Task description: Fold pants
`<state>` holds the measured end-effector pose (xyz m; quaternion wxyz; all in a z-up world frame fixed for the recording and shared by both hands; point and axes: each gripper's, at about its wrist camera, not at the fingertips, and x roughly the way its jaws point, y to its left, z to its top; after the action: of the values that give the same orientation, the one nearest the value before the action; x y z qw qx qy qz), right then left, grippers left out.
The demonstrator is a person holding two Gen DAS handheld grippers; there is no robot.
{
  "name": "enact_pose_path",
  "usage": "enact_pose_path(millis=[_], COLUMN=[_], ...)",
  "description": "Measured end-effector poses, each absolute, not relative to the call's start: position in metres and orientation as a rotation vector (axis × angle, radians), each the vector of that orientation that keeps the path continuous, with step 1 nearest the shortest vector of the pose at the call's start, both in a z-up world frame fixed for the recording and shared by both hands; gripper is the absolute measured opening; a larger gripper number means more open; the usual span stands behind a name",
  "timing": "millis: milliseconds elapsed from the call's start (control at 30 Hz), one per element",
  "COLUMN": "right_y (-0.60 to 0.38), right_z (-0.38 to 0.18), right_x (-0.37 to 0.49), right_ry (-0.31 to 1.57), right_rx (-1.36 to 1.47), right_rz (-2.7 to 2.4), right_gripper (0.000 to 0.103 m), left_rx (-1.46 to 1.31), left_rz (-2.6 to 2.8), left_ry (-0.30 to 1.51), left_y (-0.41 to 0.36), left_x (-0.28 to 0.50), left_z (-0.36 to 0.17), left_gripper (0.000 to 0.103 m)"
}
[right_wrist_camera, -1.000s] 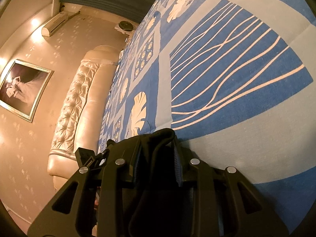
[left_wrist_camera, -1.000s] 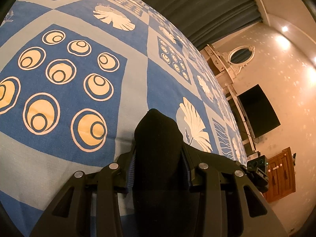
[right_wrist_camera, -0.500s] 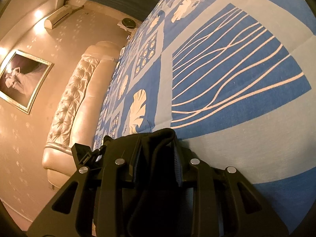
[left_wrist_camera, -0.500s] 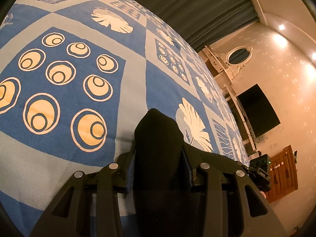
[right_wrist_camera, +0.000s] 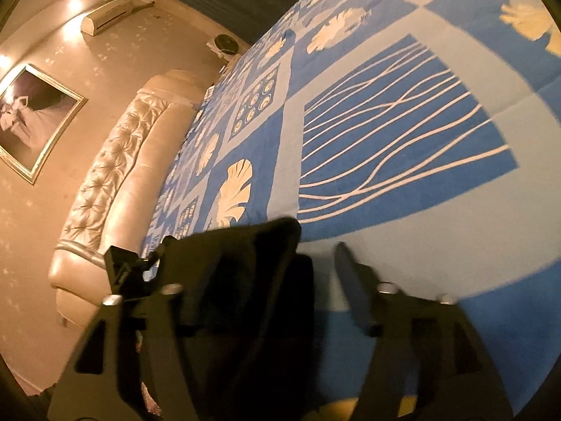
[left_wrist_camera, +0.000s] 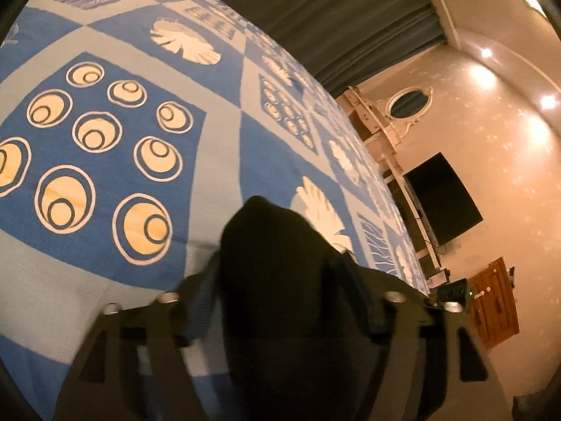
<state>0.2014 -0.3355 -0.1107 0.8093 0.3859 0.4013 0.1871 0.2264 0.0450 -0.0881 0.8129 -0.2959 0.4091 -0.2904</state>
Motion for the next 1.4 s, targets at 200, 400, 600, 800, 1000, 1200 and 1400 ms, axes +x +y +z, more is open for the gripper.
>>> enact_pose_path(millis=[200, 400, 600, 800, 1000, 1200, 1400], right_y=[-0.336, -0.336, -0.328, -0.318, -0.319, -0.331, -0.326], right_z=[-0.104, -0.101, -0.101, -0.099, -0.101, -0.109, -0.114], right_x=[0.174, 0.156, 0.141, 0.126, 0.119, 0.108, 0.106], right_ry=[0.871, 0.892, 0.918, 0.927, 0.936, 0.943, 0.978], right_rx=[0.778, 0.742, 0.701, 0.665, 0.701, 0.849, 0.929], right_rz=[0.347, 0.312, 0.297, 0.265, 0.275, 0.361, 0.455], right_gripper=[0.084, 0.086, 0.090, 0.091, 0.092, 0.092, 0.092], left_rx=[-0.560, -0.530, -0.492, -0.532, -0.538, -0.646, -0.702], left_rz=[-0.567, -0.533, -0.502, -0.469, -0.458, -0.531, -0.656], left_ry=[0.907, 0.915, 0.921, 0.904, 0.897, 0.898, 0.915], left_y=[0.047, 0.054, 0.057, 0.060, 0.060, 0.070, 0.066], left_x=[0.210, 0.177, 0.149, 0.138, 0.131, 0.121, 0.111], left_z=[-0.079, -0.076, -0.079, -0.082, -0.083, -0.084, -0.087], left_gripper=[0.087, 0.087, 0.087, 0.088, 0.088, 0.088, 0.089])
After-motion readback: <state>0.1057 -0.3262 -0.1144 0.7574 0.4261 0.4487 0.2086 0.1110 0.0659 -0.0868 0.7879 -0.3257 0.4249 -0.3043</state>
